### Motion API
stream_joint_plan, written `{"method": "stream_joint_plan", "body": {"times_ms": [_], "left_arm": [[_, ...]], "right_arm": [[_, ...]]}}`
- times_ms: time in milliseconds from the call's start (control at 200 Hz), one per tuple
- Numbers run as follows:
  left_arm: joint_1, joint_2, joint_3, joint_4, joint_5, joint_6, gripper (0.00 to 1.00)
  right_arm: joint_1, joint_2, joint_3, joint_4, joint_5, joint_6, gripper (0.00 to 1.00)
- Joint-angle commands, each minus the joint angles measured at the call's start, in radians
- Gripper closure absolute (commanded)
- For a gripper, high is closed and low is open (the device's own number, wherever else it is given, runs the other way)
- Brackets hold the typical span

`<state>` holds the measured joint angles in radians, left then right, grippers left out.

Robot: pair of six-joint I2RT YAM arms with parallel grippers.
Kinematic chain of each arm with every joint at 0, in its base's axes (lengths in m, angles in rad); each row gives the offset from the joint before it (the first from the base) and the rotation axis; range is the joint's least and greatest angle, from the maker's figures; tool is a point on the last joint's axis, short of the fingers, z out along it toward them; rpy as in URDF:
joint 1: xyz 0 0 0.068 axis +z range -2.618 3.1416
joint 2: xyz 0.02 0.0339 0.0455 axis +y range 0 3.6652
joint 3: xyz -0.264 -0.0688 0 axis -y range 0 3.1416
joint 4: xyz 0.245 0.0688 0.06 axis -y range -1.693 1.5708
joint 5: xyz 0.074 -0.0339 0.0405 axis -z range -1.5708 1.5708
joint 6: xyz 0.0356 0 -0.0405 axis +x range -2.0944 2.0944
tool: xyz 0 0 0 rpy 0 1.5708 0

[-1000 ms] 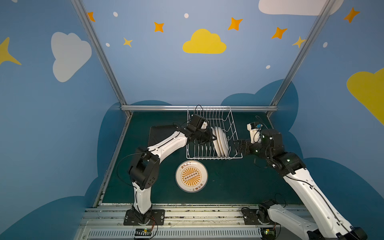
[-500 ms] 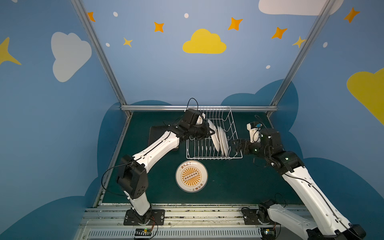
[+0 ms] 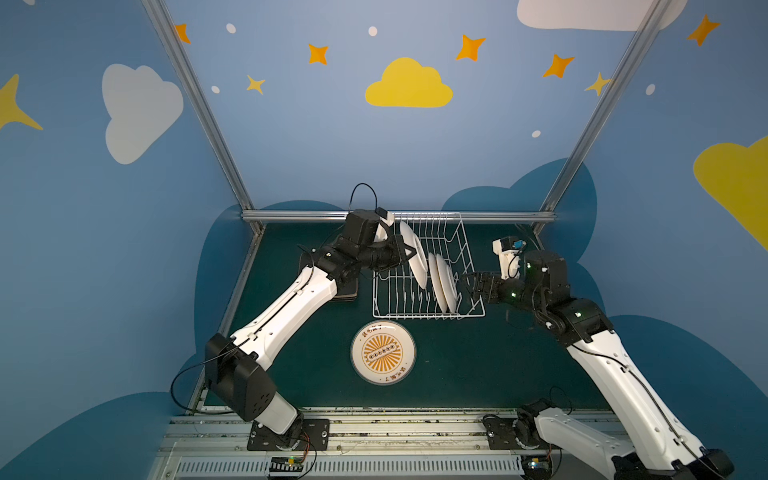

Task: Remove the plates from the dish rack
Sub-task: 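Close the left gripper on the printed plate and lift it out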

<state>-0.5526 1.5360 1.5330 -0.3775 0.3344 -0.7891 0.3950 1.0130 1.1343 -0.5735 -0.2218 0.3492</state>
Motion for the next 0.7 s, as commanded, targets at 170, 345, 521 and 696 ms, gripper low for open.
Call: {"method": "stream_joint_plan", "body": {"times_ms": [170, 345, 521, 696], "left_arm": [[0.003, -0.119, -0.019, 0.02, -0.029, 0.342, 0.97], [0.002, -0.205, -0.107, 0.054, -0.092, 0.549, 0.97], [-0.012, -0.273, -0.189, 0.024, -0.276, 0.716, 0.97], [-0.032, -0.34, -0.272, 0.006, -0.295, 0.885, 0.97]], "right_arm": [[-0.004, 0.038, 0.079, 0.025, -0.087, 0.133, 0.07], [-0.005, 0.076, 0.107, 0.099, -0.17, 0.279, 0.07], [-0.004, 0.115, 0.134, 0.135, -0.211, 0.375, 0.07], [-0.001, 0.154, 0.176, 0.146, -0.242, 0.422, 0.08]]}}
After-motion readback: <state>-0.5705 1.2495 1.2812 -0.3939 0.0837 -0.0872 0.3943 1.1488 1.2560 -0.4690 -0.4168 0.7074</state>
